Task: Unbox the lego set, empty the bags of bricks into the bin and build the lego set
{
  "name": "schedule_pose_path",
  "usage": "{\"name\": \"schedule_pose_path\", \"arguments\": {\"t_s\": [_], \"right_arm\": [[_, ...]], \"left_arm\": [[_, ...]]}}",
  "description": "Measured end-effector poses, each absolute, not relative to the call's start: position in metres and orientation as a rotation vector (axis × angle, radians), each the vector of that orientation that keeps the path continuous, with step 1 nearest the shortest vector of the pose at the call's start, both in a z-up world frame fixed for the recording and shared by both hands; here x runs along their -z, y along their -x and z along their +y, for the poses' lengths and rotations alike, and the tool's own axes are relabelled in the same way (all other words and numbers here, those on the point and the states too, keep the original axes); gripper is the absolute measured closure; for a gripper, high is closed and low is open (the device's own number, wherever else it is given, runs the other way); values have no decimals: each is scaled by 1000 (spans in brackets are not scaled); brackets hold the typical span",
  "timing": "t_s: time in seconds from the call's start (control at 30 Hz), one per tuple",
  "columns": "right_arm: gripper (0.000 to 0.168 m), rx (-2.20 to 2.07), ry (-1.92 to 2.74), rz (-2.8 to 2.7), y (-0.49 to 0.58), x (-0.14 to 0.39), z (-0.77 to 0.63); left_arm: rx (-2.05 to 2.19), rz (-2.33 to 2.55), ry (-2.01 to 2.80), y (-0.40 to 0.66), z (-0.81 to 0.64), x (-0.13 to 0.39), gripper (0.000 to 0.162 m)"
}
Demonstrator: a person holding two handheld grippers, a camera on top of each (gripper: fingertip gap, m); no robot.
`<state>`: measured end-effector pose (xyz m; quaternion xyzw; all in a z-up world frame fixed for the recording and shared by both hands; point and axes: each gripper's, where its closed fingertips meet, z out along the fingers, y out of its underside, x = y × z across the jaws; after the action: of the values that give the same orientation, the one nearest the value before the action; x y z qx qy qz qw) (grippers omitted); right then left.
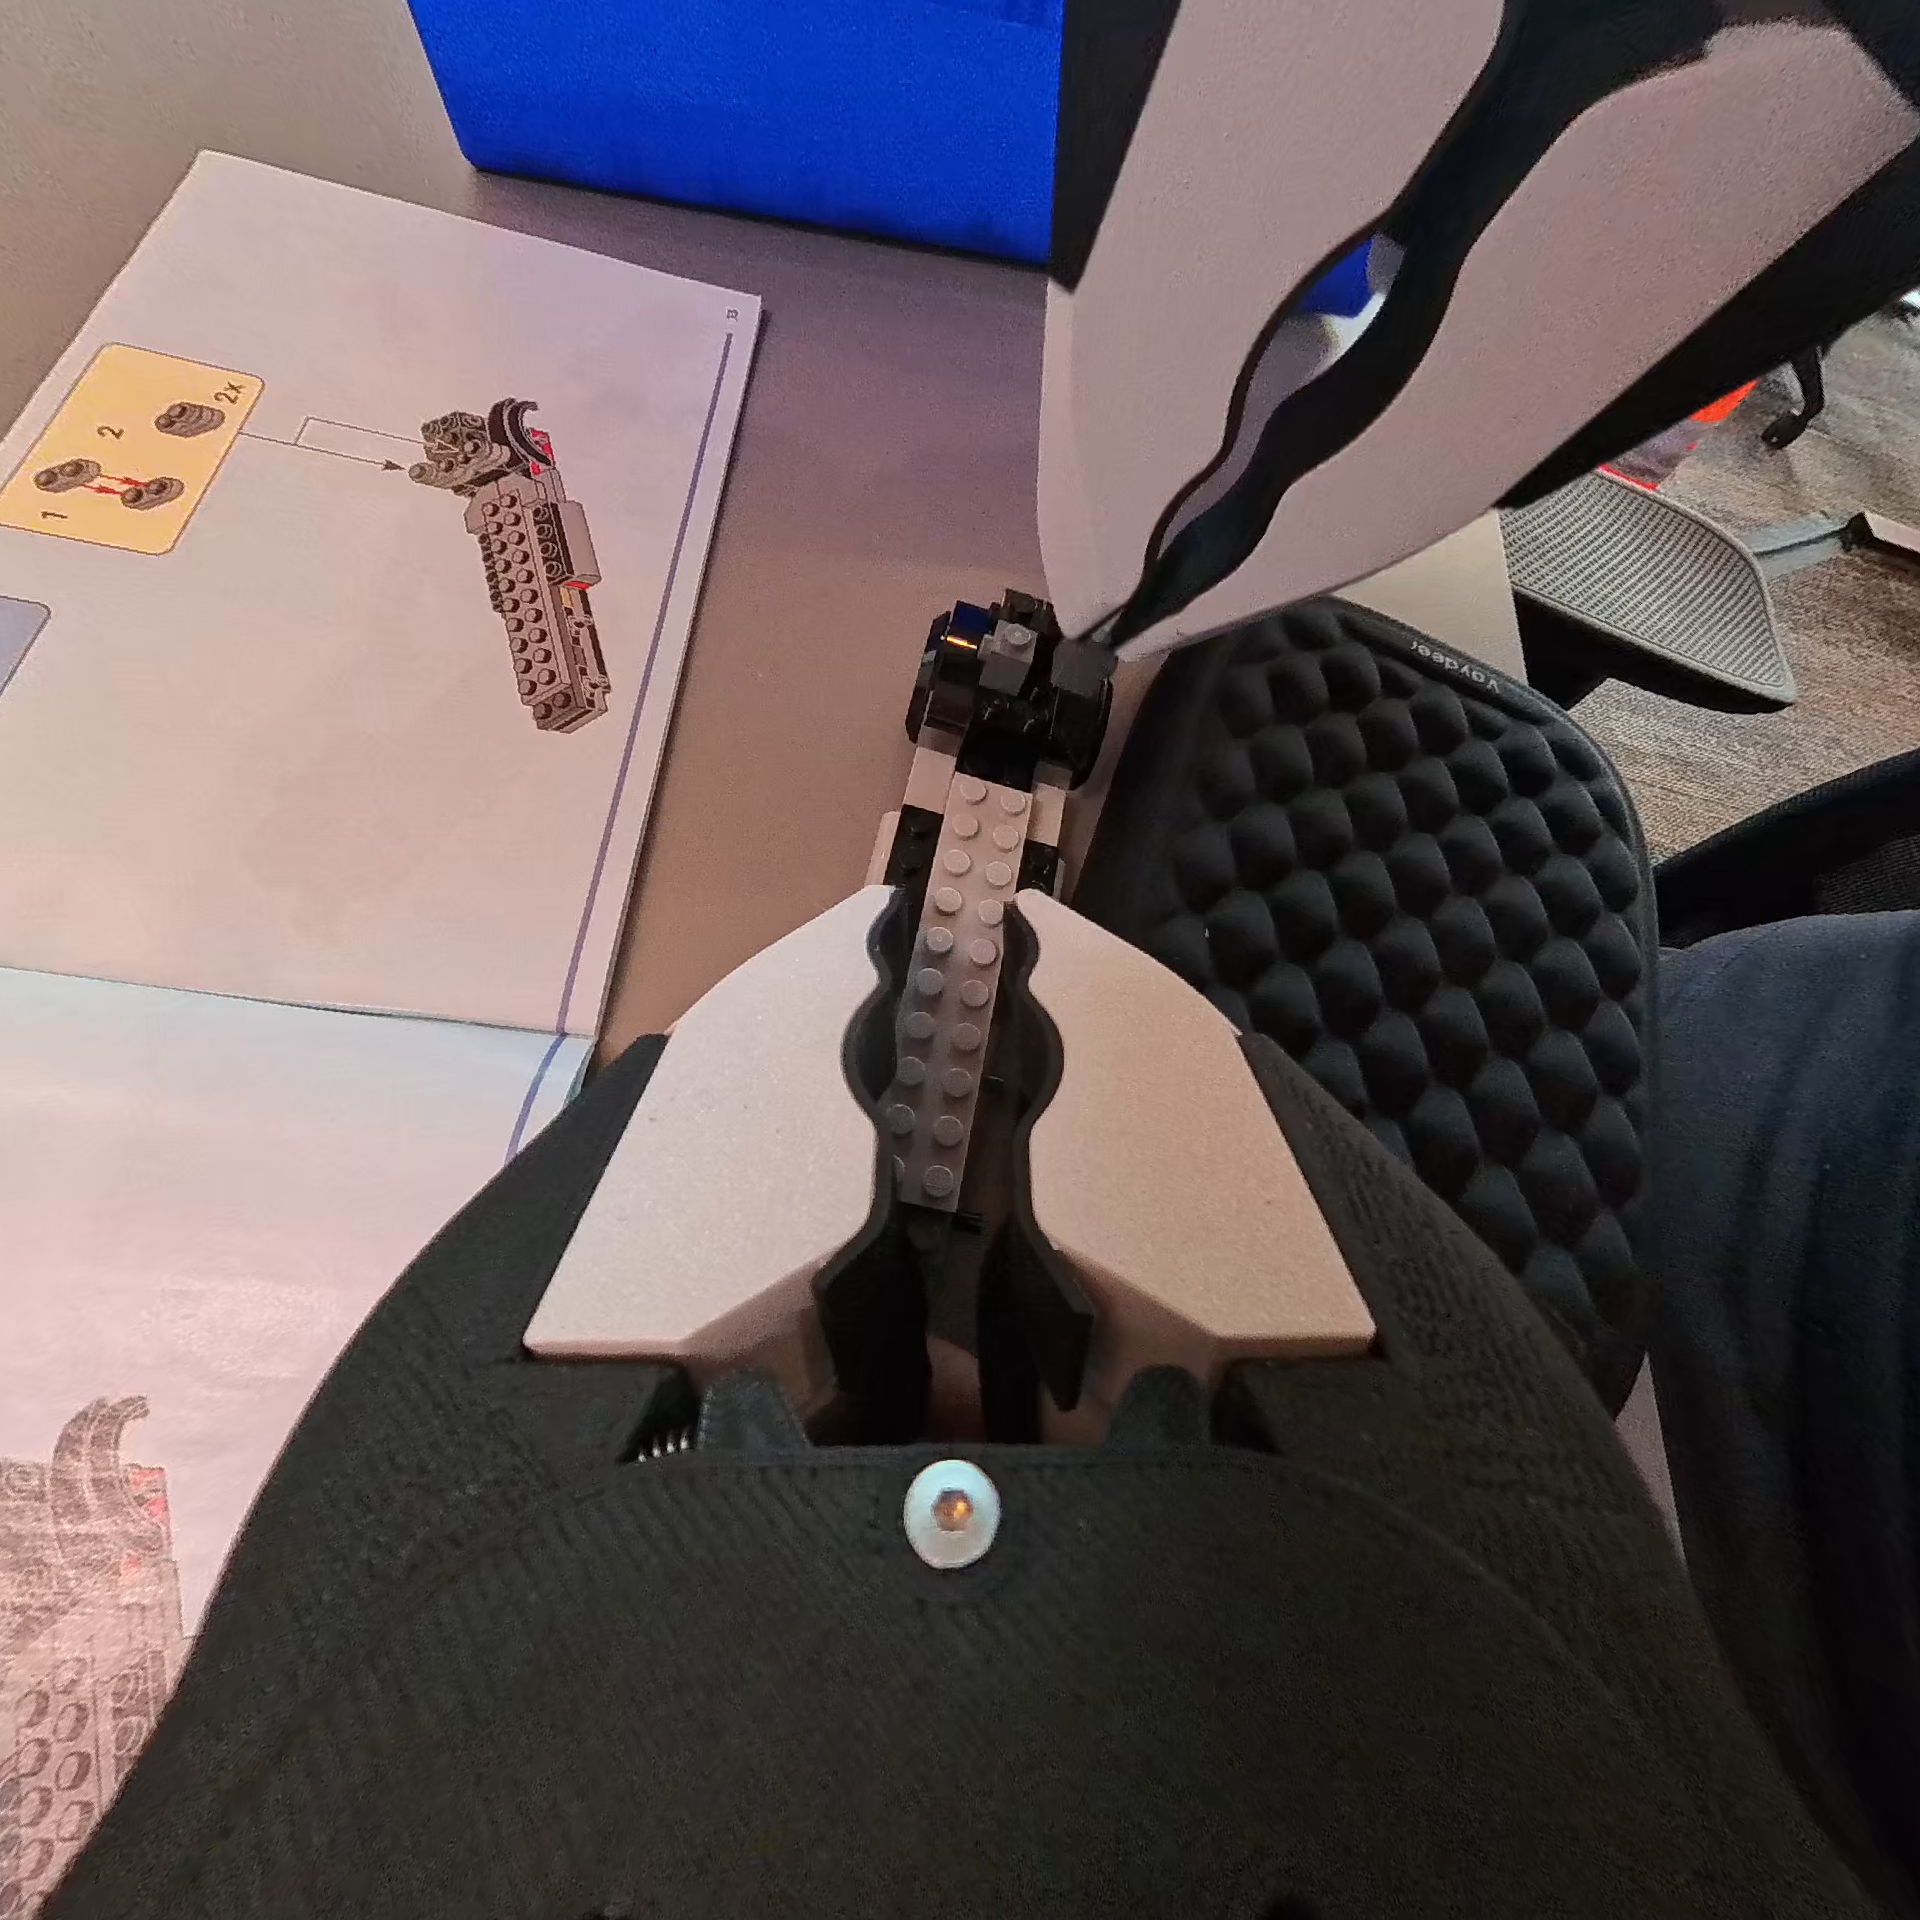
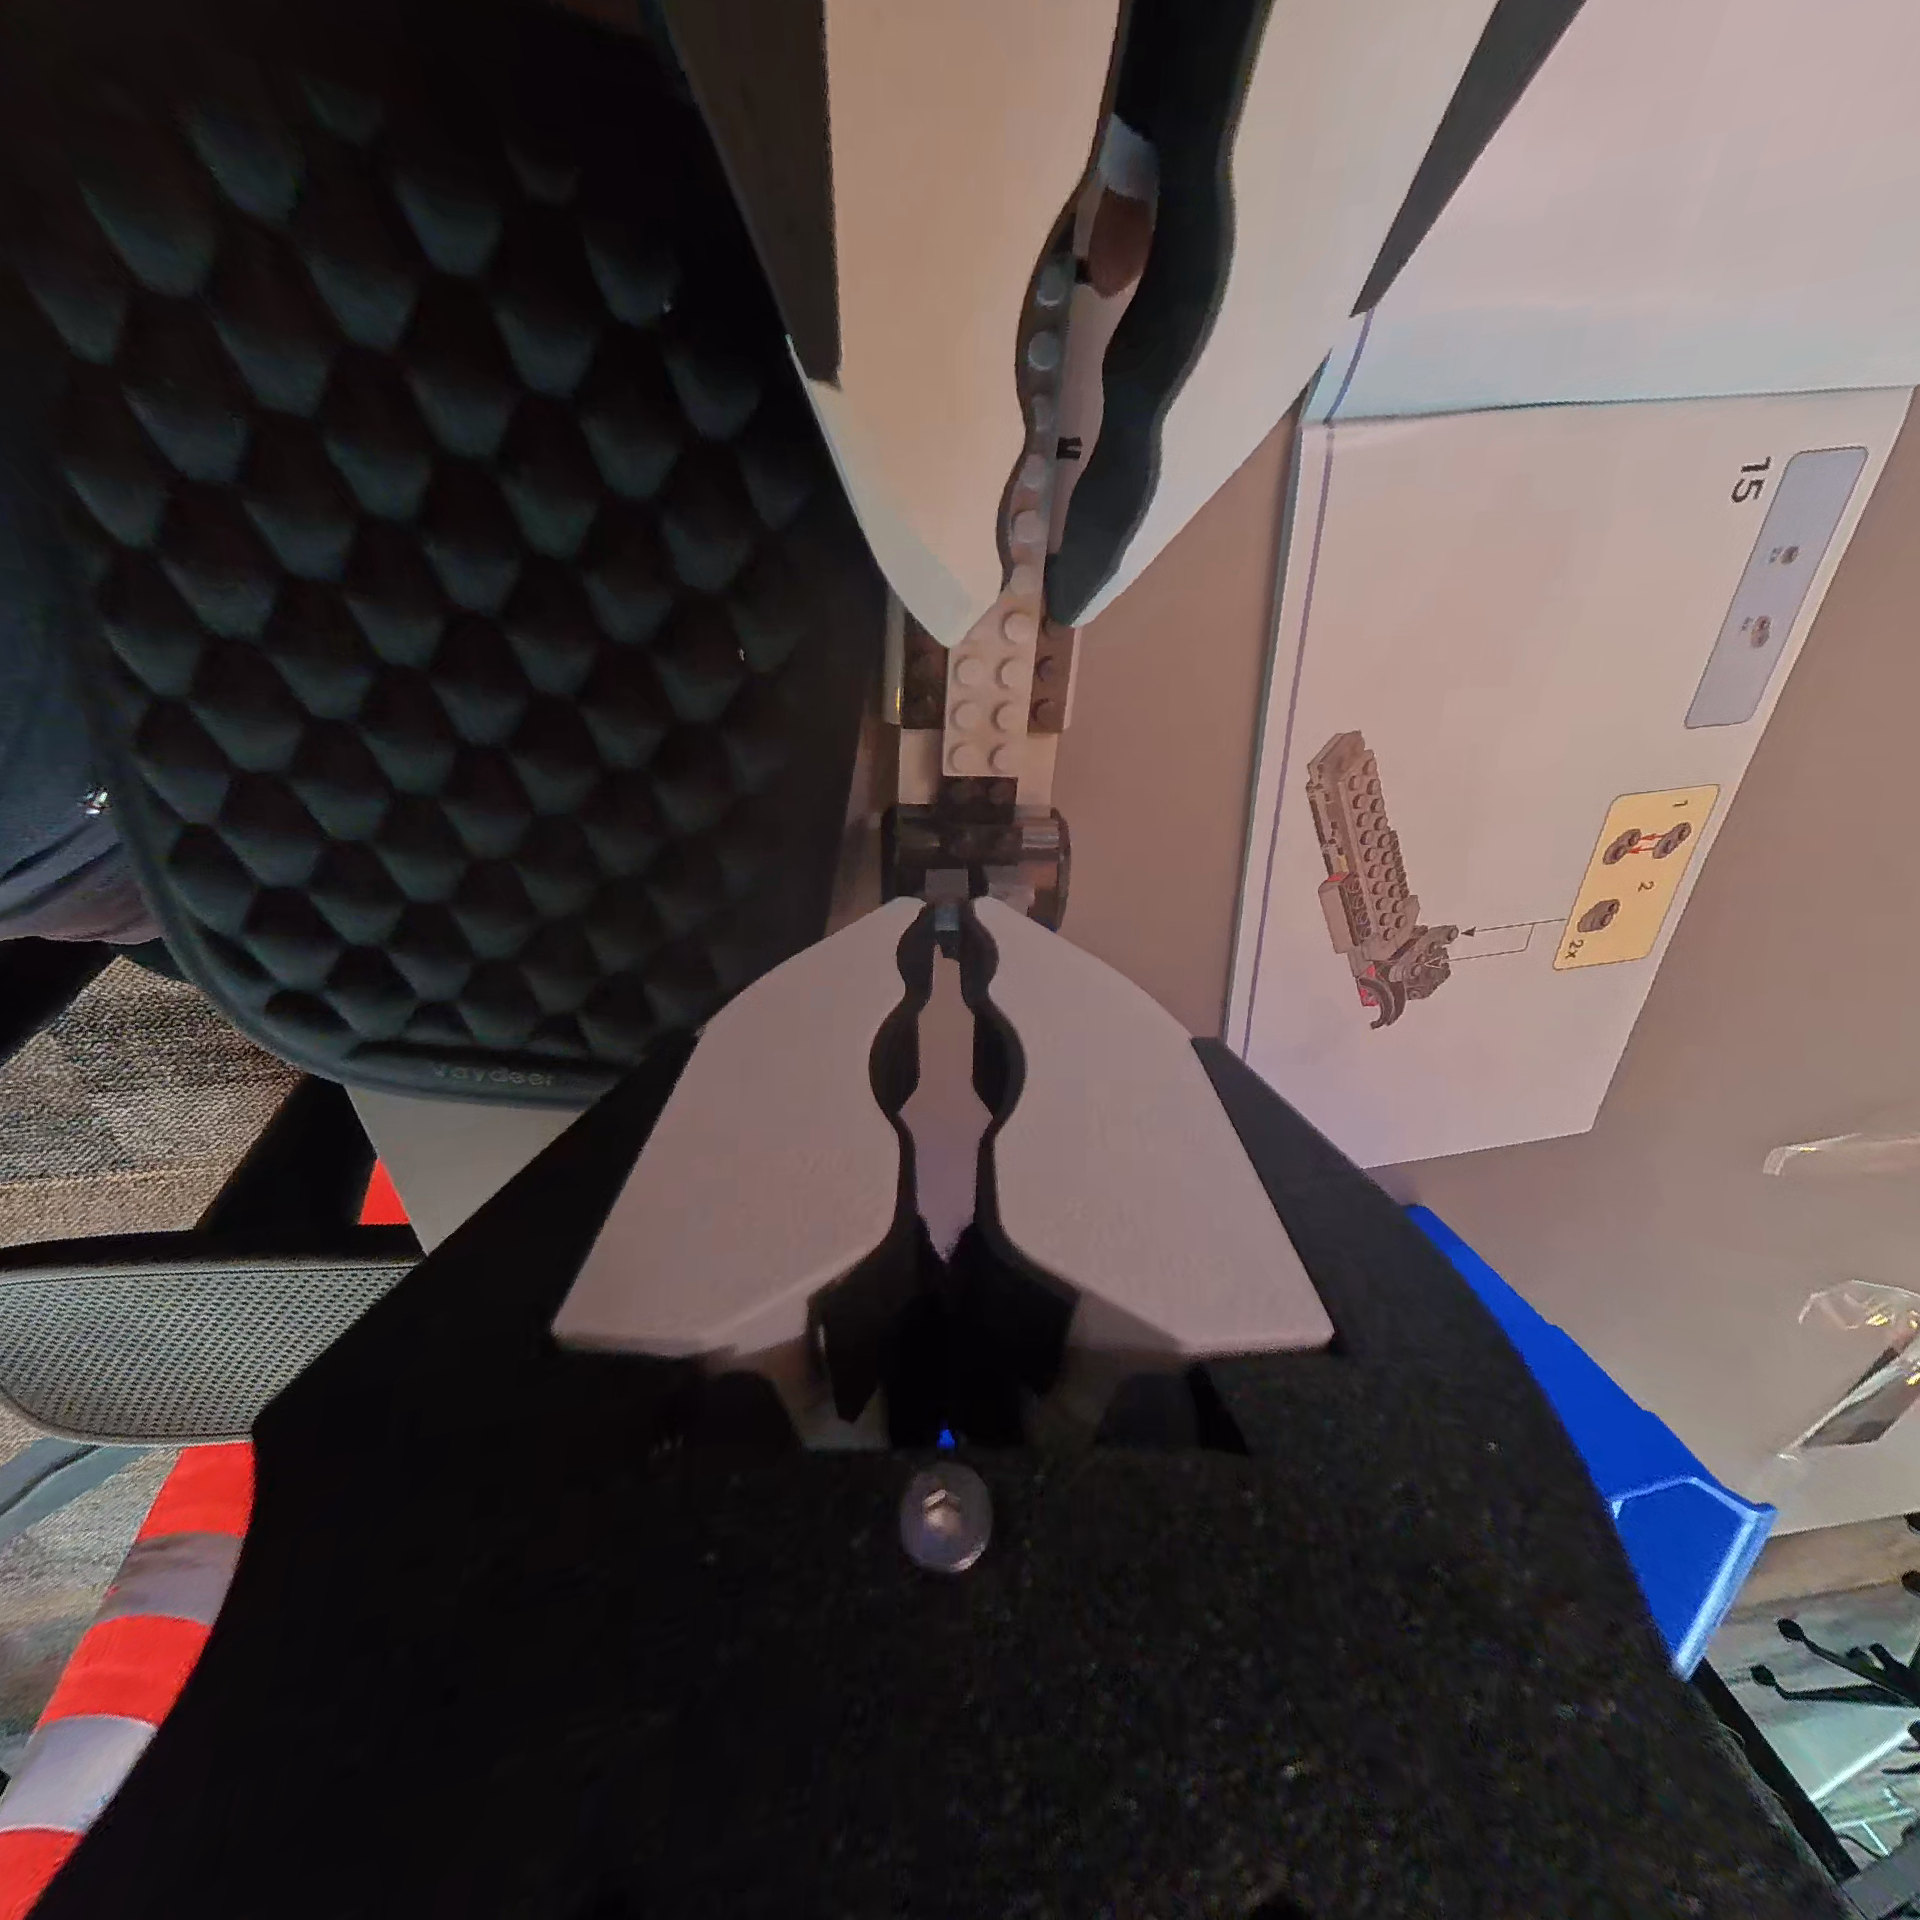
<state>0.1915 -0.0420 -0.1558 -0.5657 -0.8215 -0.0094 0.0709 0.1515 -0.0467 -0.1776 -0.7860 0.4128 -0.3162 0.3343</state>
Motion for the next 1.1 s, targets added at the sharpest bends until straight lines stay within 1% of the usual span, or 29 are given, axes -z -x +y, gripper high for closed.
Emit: {"name": "schedule_pose_path", "arguments": {"t_s": [0.03,0.53,0.93,1.1], "right_arm": [[164,38,1703,-2471,-192,156,-41],[164,83,1772,-2478,-194,163,-36],[164,107,1731,-2480,-194,164,-37],[163,55,1761,-2468,-194,164,-36]], "left_arm": [[825,1078,2052,-152,-47,178,145],[829,1076,2053,-152,-47,178,145],[826,1085,2045,-152,-47,178,147],[830,1083,2047,-152,-47,178,147]]}}
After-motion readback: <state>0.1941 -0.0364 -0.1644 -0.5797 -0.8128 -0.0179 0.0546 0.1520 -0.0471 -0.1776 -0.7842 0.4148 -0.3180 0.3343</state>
